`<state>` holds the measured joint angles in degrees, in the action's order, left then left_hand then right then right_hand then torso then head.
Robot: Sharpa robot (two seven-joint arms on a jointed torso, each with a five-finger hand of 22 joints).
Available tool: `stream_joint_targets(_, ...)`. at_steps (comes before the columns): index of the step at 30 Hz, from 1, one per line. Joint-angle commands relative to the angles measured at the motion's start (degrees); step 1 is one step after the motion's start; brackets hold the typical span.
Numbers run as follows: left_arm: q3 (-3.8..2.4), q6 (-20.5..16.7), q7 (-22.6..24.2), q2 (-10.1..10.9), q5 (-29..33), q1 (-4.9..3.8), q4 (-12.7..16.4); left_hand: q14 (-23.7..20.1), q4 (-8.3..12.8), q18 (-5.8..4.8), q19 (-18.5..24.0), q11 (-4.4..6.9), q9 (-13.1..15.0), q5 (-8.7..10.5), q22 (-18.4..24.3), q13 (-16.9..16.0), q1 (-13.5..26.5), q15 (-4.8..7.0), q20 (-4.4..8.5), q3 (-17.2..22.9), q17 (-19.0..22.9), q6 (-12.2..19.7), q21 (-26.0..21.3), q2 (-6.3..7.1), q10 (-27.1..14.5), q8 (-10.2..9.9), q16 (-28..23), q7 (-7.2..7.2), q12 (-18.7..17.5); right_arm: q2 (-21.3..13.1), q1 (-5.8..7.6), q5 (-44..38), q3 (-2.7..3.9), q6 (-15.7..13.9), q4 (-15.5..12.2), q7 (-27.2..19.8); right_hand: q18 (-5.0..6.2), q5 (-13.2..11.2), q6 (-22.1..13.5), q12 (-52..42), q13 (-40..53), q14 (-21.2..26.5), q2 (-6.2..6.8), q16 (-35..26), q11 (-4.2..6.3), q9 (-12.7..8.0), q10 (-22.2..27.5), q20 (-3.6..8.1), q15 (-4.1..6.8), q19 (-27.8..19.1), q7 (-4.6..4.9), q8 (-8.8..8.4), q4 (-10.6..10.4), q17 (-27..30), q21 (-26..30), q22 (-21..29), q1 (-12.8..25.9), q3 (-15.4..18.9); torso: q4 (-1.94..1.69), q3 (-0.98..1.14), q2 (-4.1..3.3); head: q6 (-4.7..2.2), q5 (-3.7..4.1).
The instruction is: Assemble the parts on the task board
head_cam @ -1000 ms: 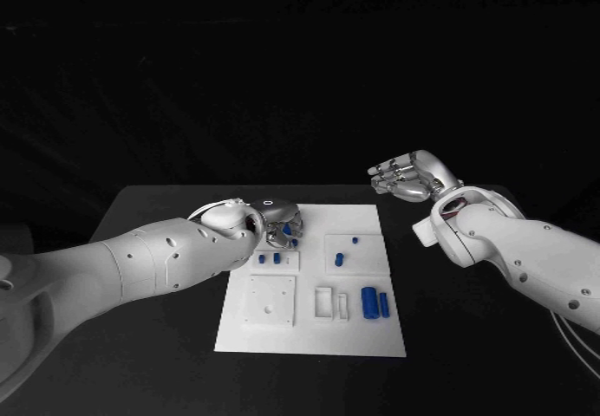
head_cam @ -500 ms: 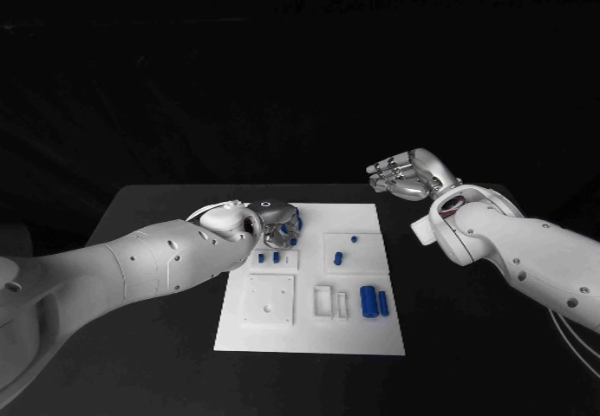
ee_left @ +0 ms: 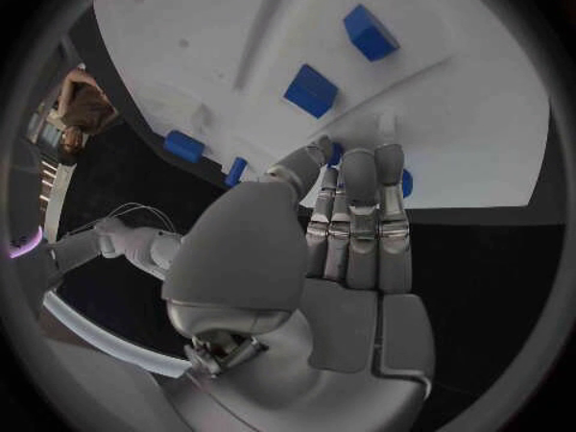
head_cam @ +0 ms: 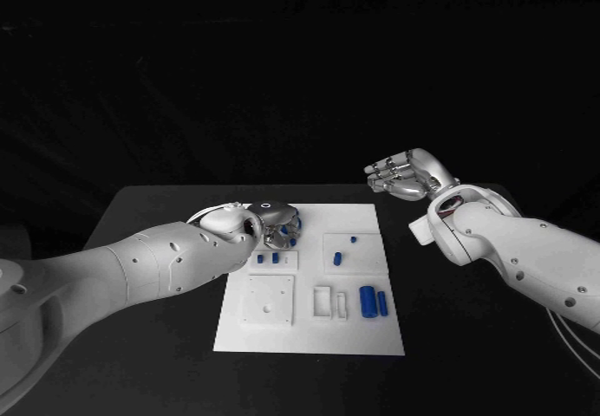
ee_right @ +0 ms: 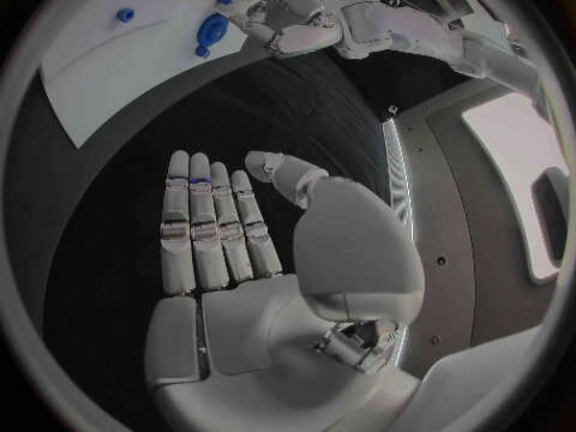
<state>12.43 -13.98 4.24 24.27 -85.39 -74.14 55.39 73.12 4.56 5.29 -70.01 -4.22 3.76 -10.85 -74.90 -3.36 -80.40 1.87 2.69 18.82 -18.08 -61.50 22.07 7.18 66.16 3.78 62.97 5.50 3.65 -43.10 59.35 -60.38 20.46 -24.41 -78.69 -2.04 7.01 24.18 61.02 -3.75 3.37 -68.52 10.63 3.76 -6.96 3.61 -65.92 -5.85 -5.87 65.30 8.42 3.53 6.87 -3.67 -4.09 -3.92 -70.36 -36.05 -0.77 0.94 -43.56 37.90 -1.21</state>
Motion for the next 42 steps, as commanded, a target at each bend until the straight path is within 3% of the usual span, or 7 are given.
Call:
stream_joint_targets(1,-0.02,-0.19,0.62,-0.35,0.43,0.07,-0.13,0.56,-0.21,0.25,0.02,0.2,-0.06,0.28,-1.26,0.06,0.53,0.12,0.24,0.2,-0.02,0.11,0.45,-0.12,0.54,-0.22,0.43,0.0,-0.36,0.07,0.0,0.01,0.02,0.23,-0.15,-0.41,0.76,0.22,-0.34,0.22,-0.07,0.16,-0.04,-0.23,0.01,-0.02,0.21,-0.17,-0.25,-0.1,0.16,0.04,-0.4,0.09,-0.08,0.05,0.38,0.04,-0.01,-0.01,0.0,0.08,0.07)
stream_joint_targets(17,0.02,2.03,-0.59,-1.22,0.36,0.73,-2.09,0.96,-0.54,0.23,0.1,0.43,-0.05,0.54,-1.3,0.05,0.21,0.1,0.34,0.71,-0.27,-1.44,1.55,-1.2,2.04,-0.19,1.02,0.48,-0.35,0.23,0.01,-0.03,0.02,0.52,-0.2,-0.34,0.75,0.22,-0.32,0.21,-0.06,0.15,-0.02,-0.22,0.04,-0.02,0.2,-0.18,-0.24,-0.14,0.14,0.04,-0.39,0.08,-0.07,0.05,0.35,0.05,0.07,0.0,-0.08,0.16,0.23)
stream_joint_targets(27,0.1,2.71,-0.48,-1.49,0.26,1.04,-2.83,1.09,-0.57,0.43,0.22,0.48,-0.04,0.53,-1.28,0.05,0.13,0.05,0.25,0.71,-0.28,-1.93,2.2,-1.78,2.49,-0.19,1.14,0.51,-0.34,0.37,0.02,-0.07,0.02,0.72,-0.24,-0.32,0.76,0.28,-0.32,0.22,-0.06,0.18,-0.02,-0.22,0.03,-0.02,0.22,-0.18,-0.25,-0.13,0.14,0.03,-0.43,0.09,-0.08,0.05,0.38,0.1,-0.09,-0.01,-0.01,0.38,0.35)
stream_joint_targets(42,0.12,2.02,1.35,-1.33,1.95,1.13,-2.15,2.06,-0.85,0.27,-0.15,1.57,0.08,1.17,-1.18,0.02,0.48,0.36,0.49,-1.6,-0.58,-6.07,3.05,-4.04,6.43,-0.11,2.0,-0.24,-0.34,0.51,0.02,-0.11,0.02,0.92,-0.14,-0.25,0.76,0.37,-0.25,0.22,-0.06,0.15,-0.1,-0.23,0.06,-0.02,0.2,-0.17,-0.24,-0.12,0.12,0.04,-0.49,0.09,-0.09,0.05,0.42,0.18,-0.07,-0.04,0.02,0.45,0.13)
